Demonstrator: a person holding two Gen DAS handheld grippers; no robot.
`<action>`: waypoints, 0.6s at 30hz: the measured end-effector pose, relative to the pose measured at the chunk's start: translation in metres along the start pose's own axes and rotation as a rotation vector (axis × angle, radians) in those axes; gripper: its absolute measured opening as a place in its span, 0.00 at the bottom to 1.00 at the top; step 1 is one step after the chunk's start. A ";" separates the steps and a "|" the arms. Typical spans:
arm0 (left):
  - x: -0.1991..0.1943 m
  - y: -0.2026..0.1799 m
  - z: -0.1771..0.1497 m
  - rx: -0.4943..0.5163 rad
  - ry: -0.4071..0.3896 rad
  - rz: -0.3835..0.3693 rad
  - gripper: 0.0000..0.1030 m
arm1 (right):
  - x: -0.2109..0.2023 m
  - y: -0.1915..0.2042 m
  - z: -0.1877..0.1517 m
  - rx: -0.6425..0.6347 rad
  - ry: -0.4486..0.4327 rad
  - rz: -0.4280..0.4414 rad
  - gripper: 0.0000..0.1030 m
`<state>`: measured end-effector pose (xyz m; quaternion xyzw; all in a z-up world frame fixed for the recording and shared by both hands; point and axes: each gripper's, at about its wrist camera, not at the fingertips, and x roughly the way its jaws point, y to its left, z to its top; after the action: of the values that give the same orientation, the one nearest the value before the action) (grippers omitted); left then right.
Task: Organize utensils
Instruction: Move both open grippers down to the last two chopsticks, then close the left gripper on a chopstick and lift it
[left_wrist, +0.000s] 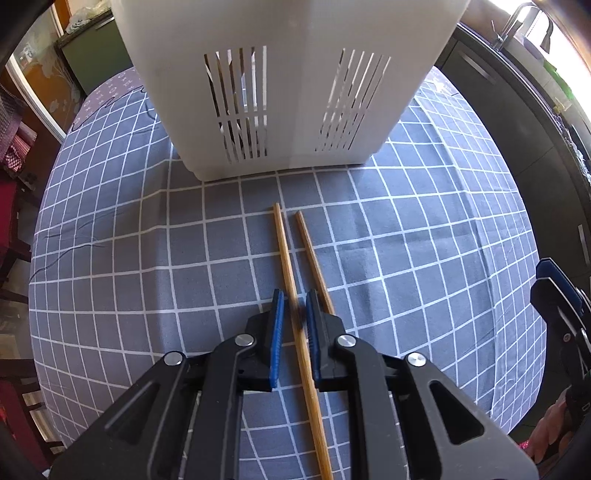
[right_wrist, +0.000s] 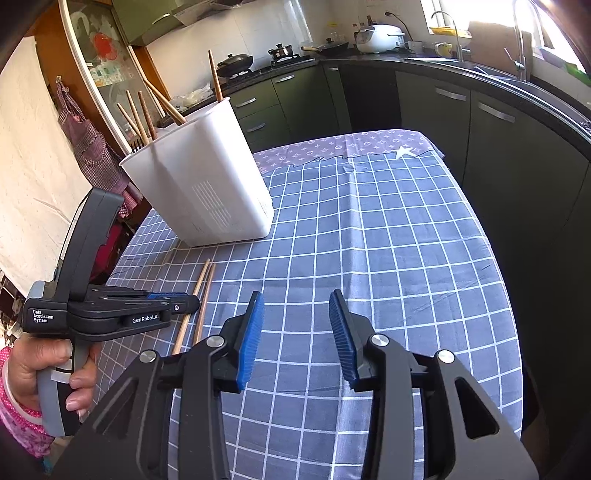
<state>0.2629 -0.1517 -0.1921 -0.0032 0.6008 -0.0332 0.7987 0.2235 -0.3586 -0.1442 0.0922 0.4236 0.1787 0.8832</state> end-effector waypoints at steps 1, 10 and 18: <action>0.000 0.000 -0.001 0.000 0.000 -0.006 0.07 | 0.000 -0.001 -0.001 0.003 0.001 0.002 0.37; -0.024 0.012 -0.010 -0.031 -0.090 -0.063 0.06 | 0.000 0.001 -0.006 0.010 0.020 -0.002 0.37; -0.095 0.032 -0.036 -0.049 -0.314 -0.086 0.06 | 0.015 0.029 -0.002 -0.053 0.071 0.019 0.37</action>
<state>0.2041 -0.1134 -0.1128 -0.0537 0.4684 -0.0519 0.8804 0.2240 -0.3257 -0.1467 0.0663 0.4488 0.2016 0.8681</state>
